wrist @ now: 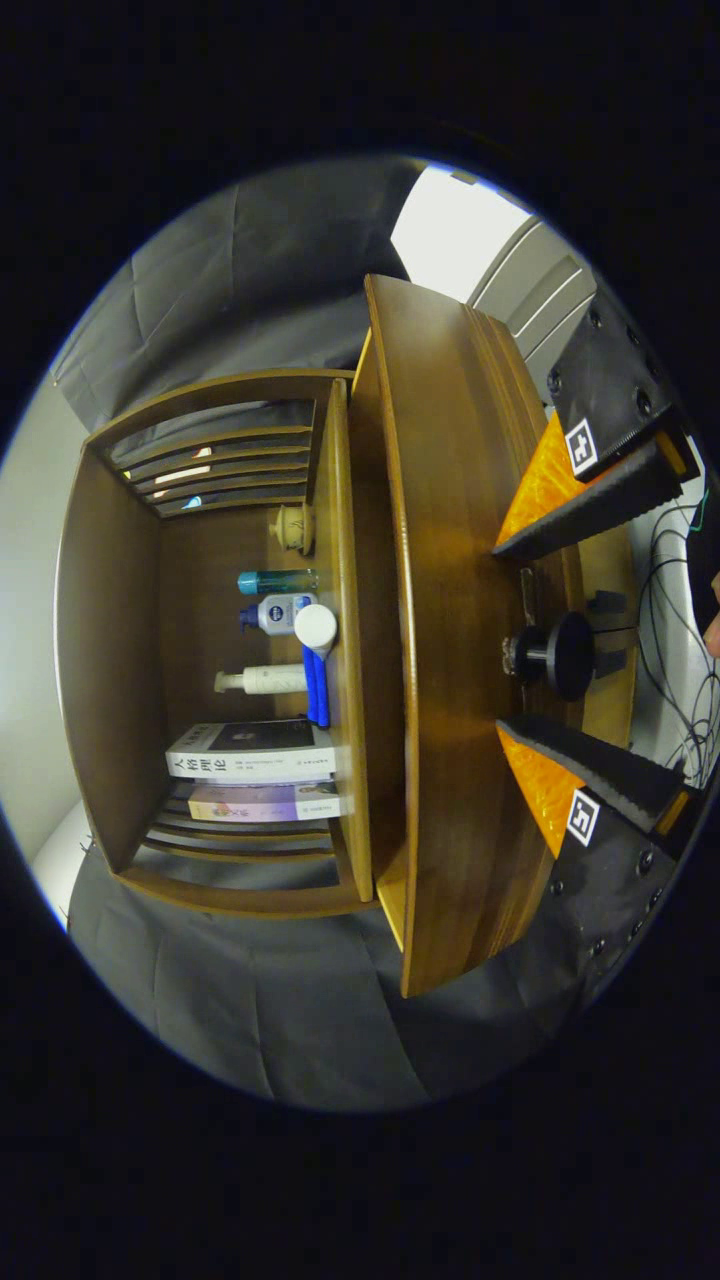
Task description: Pull open the drawer, take out the items inside it, and place them on the countertop above the cabinet.
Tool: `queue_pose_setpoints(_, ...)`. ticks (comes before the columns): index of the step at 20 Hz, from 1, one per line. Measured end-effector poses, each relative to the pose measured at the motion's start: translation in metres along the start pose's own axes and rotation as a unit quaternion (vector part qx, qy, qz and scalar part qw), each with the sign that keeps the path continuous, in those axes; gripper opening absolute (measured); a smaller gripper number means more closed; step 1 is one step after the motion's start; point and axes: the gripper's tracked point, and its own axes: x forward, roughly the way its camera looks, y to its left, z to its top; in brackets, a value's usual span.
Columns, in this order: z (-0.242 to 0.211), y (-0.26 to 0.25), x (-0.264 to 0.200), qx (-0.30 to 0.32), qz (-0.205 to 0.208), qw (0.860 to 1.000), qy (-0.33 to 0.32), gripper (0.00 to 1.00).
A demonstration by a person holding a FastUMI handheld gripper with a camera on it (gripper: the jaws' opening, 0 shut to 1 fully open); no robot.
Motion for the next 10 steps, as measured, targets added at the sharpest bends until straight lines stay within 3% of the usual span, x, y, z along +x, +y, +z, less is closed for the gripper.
queue_pose_setpoints(10, 0.014, 0.0, 0.056, -0.002, 0.002, 1.0, -0.008, 0.98)
